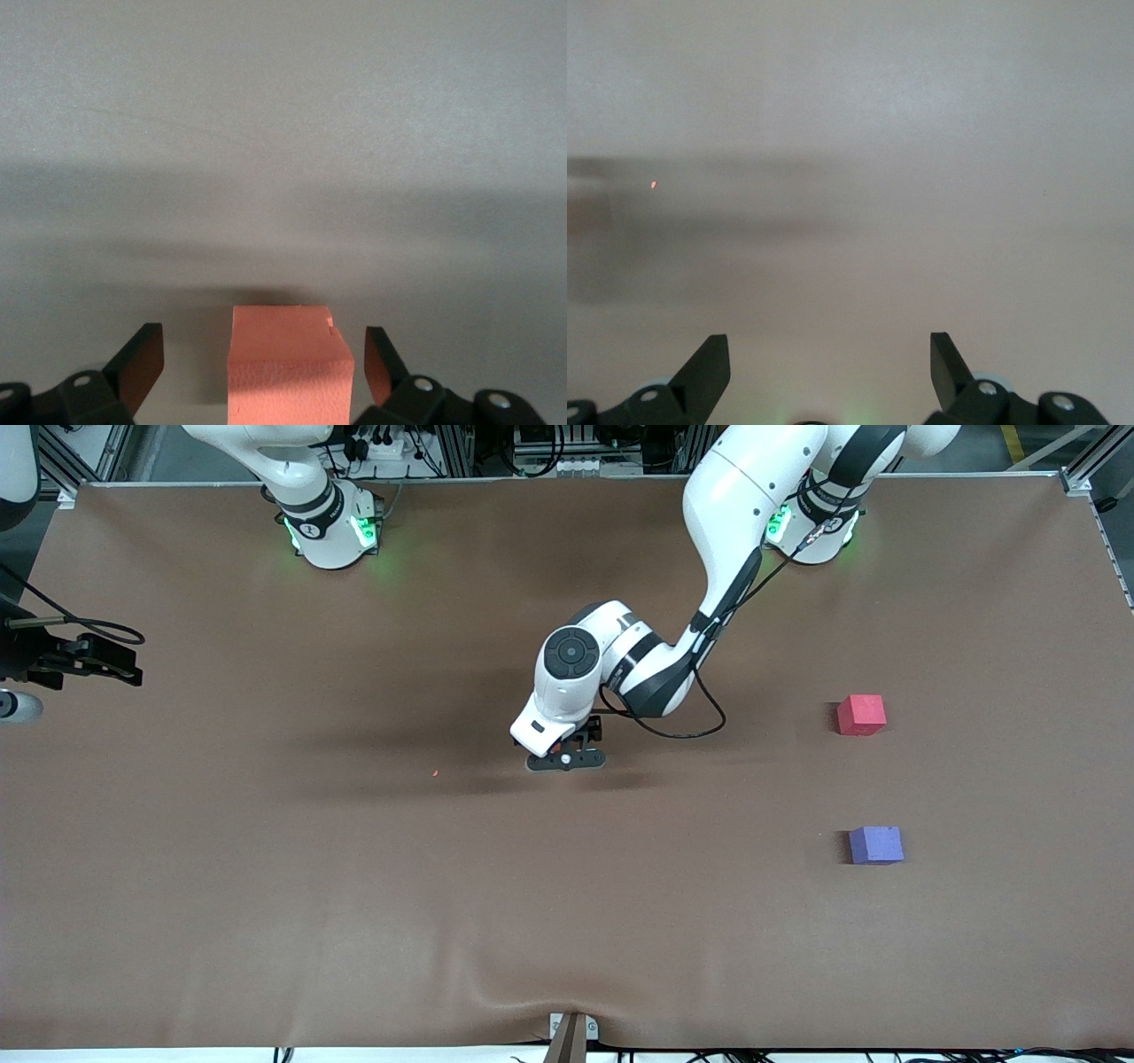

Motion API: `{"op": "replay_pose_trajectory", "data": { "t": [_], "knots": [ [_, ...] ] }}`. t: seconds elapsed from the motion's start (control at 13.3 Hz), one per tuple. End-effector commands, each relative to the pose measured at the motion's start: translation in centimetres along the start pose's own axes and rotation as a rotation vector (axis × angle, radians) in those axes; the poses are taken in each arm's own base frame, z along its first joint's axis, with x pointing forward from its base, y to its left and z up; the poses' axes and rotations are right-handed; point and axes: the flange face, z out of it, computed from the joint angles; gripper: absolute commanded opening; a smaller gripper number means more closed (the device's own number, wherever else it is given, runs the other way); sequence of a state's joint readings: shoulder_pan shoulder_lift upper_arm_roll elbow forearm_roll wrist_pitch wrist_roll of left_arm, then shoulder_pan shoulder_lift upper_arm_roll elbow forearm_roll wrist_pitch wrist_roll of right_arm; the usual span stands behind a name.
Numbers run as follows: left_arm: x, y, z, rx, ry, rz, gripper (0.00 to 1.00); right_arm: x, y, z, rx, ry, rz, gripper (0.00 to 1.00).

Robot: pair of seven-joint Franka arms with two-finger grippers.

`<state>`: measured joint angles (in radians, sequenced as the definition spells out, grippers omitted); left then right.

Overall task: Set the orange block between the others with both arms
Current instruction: 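Close the left gripper on the orange cube and lift it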

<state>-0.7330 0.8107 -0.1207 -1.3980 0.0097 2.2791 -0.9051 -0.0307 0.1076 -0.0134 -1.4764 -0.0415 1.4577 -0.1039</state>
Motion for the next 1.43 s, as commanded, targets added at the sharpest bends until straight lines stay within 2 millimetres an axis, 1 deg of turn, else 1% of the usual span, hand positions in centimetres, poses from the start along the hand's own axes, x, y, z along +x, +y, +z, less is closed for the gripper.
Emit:
{"op": "replay_pose_trajectory", "data": {
  "t": [0.0, 0.45, 0.53, 0.67, 0.82, 0.9, 0.97, 1.05, 1.27, 1.35],
  "knots": [
    [0.1, 0.3, 0.0, 0.022, 0.020, -0.009, 1.00, -0.3, -0.1, -0.6, 0.017, 0.007, -0.002, 1.00],
    [0.5, -0.1, 0.2, 0.031, 0.025, -0.015, 1.00, -0.3, -0.2, -0.7, 0.017, 0.007, -0.005, 1.00],
    [0.3, -0.1, 1.0, 0.039, 0.018, -0.014, 1.00, -0.3, -0.2, -0.7, 0.017, 0.007, -0.005, 1.00],
    [-1.1, 0.8, 1.8, 0.046, 0.011, -0.020, 1.00, -0.3, -0.3, -0.7, 0.017, 0.007, -0.006, 1.00],
    [-1.5, 1.1, 1.8, 0.044, 0.011, -0.053, 1.00, -0.3, -0.3, -0.7, 0.017, 0.007, -0.006, 1.00],
    [-2.0, 1.5, 1.4, 0.047, 0.006, -0.055, 1.00, -0.3, -0.3, -0.7, 0.017, 0.007, -0.006, 1.00],
    [-2.4, 1.4, 0.9, 0.076, -0.013, -0.052, 1.00, -0.3, -0.4, -0.7, 0.017, 0.007, -0.008, 1.00],
    [-2.5, 1.0, 0.4, 0.115, -0.032, -0.050, 1.00, -0.3, -0.4, -0.7, 0.017, 0.007, -0.008, 1.00],
    [-1.7, -0.6, -1.5, 0.190, -0.070, -0.060, 1.00, -0.3, -0.3, -0.6, 0.016, 0.005, -0.006, 1.00],
    [-1.9, -0.8, -2.1, 0.209, -0.086, -0.065, 1.00, -0.3, -0.4, -0.6, 0.015, 0.005, -0.007, 1.00]
  ]
}}
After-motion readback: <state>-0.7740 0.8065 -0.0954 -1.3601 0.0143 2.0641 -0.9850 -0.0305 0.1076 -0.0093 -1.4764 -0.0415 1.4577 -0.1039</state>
